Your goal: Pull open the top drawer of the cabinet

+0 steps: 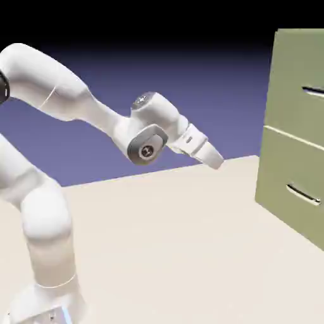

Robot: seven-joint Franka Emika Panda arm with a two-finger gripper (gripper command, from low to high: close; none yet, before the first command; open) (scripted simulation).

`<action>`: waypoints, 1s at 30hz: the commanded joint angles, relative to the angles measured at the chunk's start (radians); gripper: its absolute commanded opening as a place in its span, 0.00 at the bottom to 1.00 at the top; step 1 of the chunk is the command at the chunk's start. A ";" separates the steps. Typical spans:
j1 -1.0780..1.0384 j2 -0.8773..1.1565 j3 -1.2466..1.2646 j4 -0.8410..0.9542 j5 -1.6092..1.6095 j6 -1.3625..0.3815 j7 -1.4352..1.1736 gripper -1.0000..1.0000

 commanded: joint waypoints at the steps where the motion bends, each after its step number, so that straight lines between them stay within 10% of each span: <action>1: 0.007 0.018 -0.008 0.027 0.044 0.001 -0.014 0.50; 30: 0.204 0.530 -0.247 0.797 1.305 0.033 -0.425 0.50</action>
